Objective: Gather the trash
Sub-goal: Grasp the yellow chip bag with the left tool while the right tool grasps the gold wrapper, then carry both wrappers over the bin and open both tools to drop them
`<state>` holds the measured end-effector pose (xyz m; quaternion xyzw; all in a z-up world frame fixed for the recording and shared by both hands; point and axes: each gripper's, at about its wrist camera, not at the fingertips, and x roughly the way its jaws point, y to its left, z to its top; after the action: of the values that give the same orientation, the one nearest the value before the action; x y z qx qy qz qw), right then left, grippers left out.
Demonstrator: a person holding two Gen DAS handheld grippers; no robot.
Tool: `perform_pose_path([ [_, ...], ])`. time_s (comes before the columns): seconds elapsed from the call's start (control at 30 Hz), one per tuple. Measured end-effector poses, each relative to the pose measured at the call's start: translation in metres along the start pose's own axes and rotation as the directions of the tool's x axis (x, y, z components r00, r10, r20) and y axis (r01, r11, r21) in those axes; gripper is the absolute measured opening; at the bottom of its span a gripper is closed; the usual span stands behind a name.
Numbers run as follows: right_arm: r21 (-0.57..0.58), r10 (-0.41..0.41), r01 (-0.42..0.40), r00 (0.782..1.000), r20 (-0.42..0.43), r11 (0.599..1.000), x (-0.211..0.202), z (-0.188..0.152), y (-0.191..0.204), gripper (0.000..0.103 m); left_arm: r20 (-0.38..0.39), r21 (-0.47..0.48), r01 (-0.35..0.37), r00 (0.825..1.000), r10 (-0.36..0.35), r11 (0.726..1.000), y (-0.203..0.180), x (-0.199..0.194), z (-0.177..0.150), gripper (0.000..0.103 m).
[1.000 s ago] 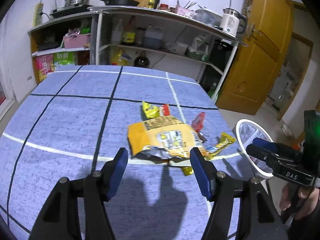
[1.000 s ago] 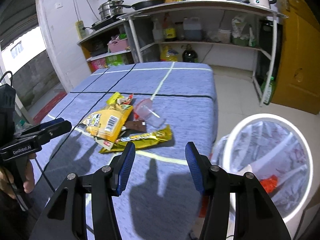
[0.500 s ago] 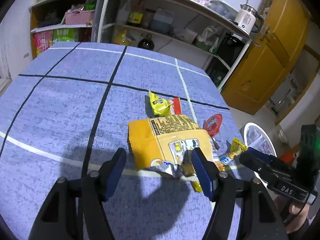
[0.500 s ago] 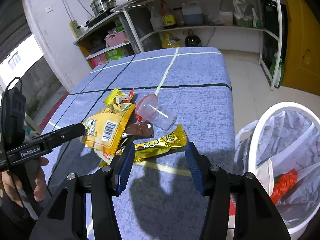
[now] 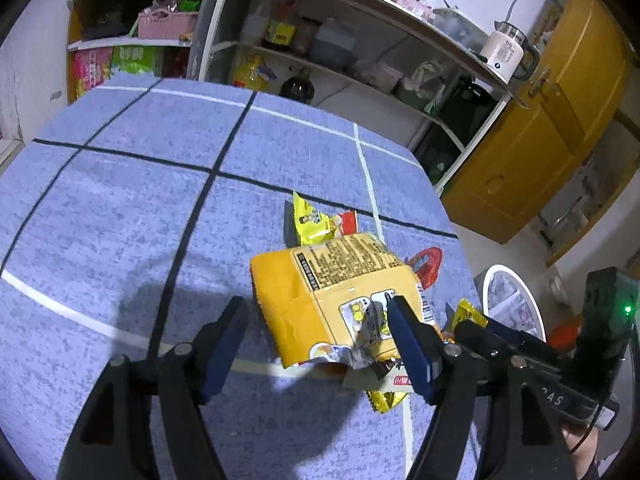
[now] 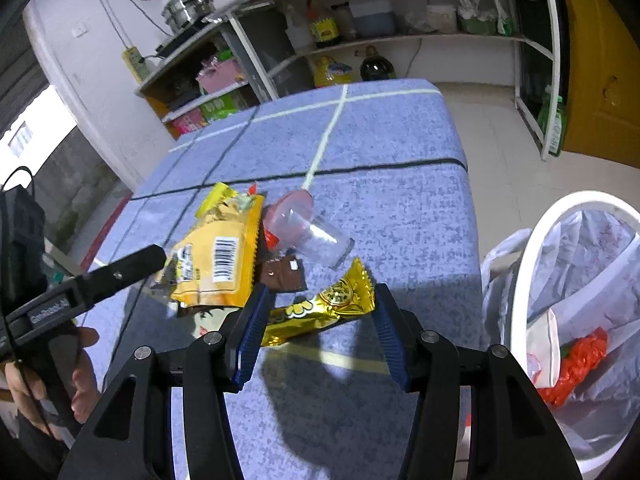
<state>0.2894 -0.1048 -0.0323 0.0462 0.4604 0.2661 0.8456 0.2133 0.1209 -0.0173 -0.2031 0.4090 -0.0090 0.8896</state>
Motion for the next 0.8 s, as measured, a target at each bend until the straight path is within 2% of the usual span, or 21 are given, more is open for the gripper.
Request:
perform_pose_path([
  [0.1,0.007,-0.018,0.018,1.0,-0.002,1.0,0.002,-0.001,0.0,0.037,-0.041,-0.01,-0.005,0.999,0.005,1.0,0.0,0.015,-0.002,0.074],
  [0.17,0.006,-0.023,0.023,1.0,0.004,1.0,0.0,-0.001,0.0,0.033,-0.053,-0.027,0.013,0.999,-0.015,1.0,0.001,0.019,-0.003,0.074],
  [0.23,-0.003,-0.028,0.028,1.0,0.01,1.0,-0.001,-0.002,0.001,0.029,-0.045,-0.017,0.009,0.999,-0.01,1.0,-0.001,0.019,-0.005,0.068],
  [0.3,-0.022,-0.033,0.033,0.999,0.014,0.999,-0.003,-0.004,0.004,0.026,-0.043,0.0,-0.012,0.999,0.012,1.0,-0.003,0.02,-0.007,0.047],
  [0.33,-0.027,-0.033,0.033,0.999,0.017,0.999,-0.005,-0.005,0.004,0.024,-0.041,0.001,-0.012,0.999,0.012,1.0,-0.003,0.019,-0.007,0.043],
  [0.4,-0.032,-0.034,0.035,0.999,0.026,0.999,-0.009,-0.006,0.005,0.019,-0.027,0.002,-0.013,1.0,0.013,1.0,-0.002,0.016,-0.008,0.026],
  [0.43,-0.034,-0.032,0.033,0.999,0.03,0.999,-0.011,-0.007,0.005,0.008,-0.016,0.008,-0.022,1.0,0.022,1.0,-0.003,0.014,-0.009,0.024],
  [0.5,-0.036,-0.03,0.031,0.999,0.039,0.999,-0.016,-0.009,0.004,0.008,0.004,0.015,-0.021,1.0,0.021,1.0,-0.001,0.008,-0.01,0.015],
  [0.8,-0.061,-0.022,0.027,0.996,0.085,0.998,-0.038,-0.014,0.005,0.008,0.104,0.071,0.006,0.995,-0.013,0.997,-0.006,-0.027,-0.012,0.006],
])
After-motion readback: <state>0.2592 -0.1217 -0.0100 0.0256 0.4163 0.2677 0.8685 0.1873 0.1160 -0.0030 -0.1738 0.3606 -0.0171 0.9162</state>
